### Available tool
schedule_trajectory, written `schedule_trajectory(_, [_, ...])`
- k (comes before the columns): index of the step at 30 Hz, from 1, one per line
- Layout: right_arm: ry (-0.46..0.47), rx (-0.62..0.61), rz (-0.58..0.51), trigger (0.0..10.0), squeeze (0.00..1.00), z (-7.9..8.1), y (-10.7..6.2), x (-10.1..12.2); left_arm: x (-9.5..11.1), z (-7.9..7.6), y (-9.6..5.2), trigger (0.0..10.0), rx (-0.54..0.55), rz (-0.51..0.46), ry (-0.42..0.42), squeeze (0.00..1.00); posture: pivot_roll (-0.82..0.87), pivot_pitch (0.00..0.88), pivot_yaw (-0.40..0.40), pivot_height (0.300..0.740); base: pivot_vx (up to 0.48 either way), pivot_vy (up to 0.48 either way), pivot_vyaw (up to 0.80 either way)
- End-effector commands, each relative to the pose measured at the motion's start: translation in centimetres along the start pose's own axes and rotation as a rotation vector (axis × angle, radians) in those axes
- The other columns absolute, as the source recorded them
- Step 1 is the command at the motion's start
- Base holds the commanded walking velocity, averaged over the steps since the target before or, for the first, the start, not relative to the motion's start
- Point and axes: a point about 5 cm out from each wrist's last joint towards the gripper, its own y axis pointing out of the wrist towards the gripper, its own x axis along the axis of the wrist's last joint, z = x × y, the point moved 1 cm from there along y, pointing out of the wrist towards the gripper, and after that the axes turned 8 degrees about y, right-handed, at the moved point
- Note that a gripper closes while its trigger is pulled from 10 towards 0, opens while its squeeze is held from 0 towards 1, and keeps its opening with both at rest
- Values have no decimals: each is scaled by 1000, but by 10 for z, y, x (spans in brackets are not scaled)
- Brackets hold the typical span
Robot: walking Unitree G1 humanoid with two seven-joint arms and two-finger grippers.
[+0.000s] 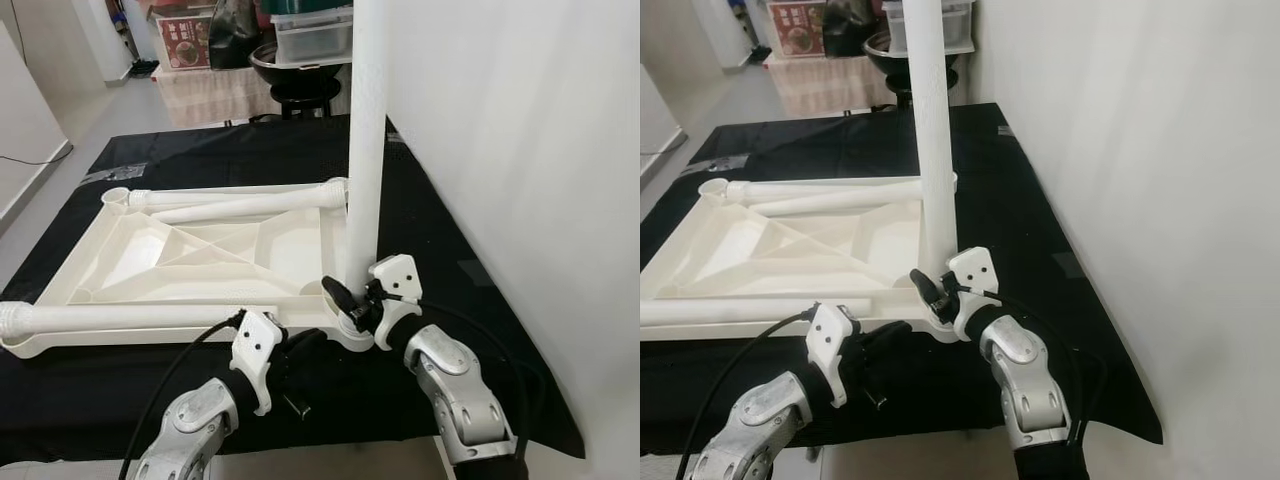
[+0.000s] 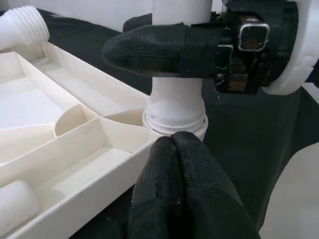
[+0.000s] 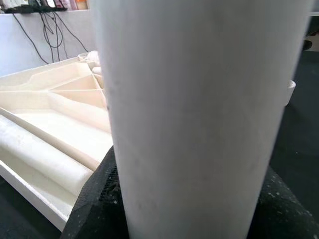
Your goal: Building children table
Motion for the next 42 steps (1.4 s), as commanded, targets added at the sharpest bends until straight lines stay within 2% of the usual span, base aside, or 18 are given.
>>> schedule_trajectory(1, [40,-30,119,4275,0,-1,-3,-26,-5,3,-3,10000,14,35,5,0,-120,125,49,740,0,0,0])
schedule_trajectory(2, [75,-32,107,10000,0,-4,-2,-23,-5,4,-3,10000,28,34,4,0,-116,119,49,740,0,0,0])
schedule_trajectory(7, [85,-42,51,10000,0,-7,3,-11,-5,5,-1,10000,30,35,3,0,-112,115,47,740,0,0,0])
schedule_trajectory(8, [52,-59,36,10000,1000,-11,7,-6,-6,5,0,10000,26,36,2,0,-113,110,47,740,0,0,0])
schedule_trajectory(9, [22,-75,13,10000,1000,-20,15,4,-6,5,1,10000,23,36,1,0,-108,106,42,740,0,0,0])
schedule_trajectory(10, [22,-75,13,10000,1000,-20,15,4,-6,5,1,10000,23,36,1,0,-108,106,42,740,0,0,0])
schedule_trajectory(12, [-3,-57,8,10000,969,-41,30,21,-7,4,3,10000,20,35,1,0,-103,100,35,740,0,0,0])
schedule_trajectory(14, [0,-39,17,10000,969,-46,33,25,-7,4,3,10000,20,35,0,0,-102,100,33,740,0,0,0])
schedule_trajectory(15, [-19,21,26,10000,0,-49,34,31,-7,3,4,10000,22,35,0,0,-99,100,29,740,0,0,0])
schedule_trajectory(17, [-33,79,32,10000,0,-50,34,36,-7,3,4,10000,24,34,0,0,-97,100,27,740,0,0,0])
schedule_trajectory(20, [-122,394,97,10000,0,-47,24,49,-7,3,3,10000,28,33,-4,0,-84,100,27,740,0,0,0])
schedule_trajectory(22, [-158,485,144,10000,0,-48,19,48,-6,2,2,10000,27,32,-6,0,-78,100,26,740,0,0,0])
schedule_trajectory(27, [-156,528,182,10000,0,-50,16,45,-7,2,2,10000,25,32,-7,0,-76,100,23,740,0,0,0])
schedule_trajectory(32, [-158,553,234,10000,0,-63,17,43,-6,1,1,10000,19,29,-14,0,-68,106,20,740,0,0,0])
schedule_trajectory(33, [-146,546,236,4314,0,-65,18,43,-6,0,1,10000,17,28,-17,0,-69,107,20,740,0,0,0])
schedule_trajectory(37, [-138,544,235,4314,0,-67,19,43,-6,0,0,10000,16,27,-19,0,-68,110,23,740,0,0,0])
schedule_trajectory(38, [-134,541,237,0,0,-68,19,41,-6,0,0,10000,15,27,-20,0,-67,111,23,740,0,0,0])
schedule_trajectory(42, [-128,560,244,0,0,-69,16,38,-6,-1,0,10000,14,26,-22,0,-71,116,26,740,0,0,0])
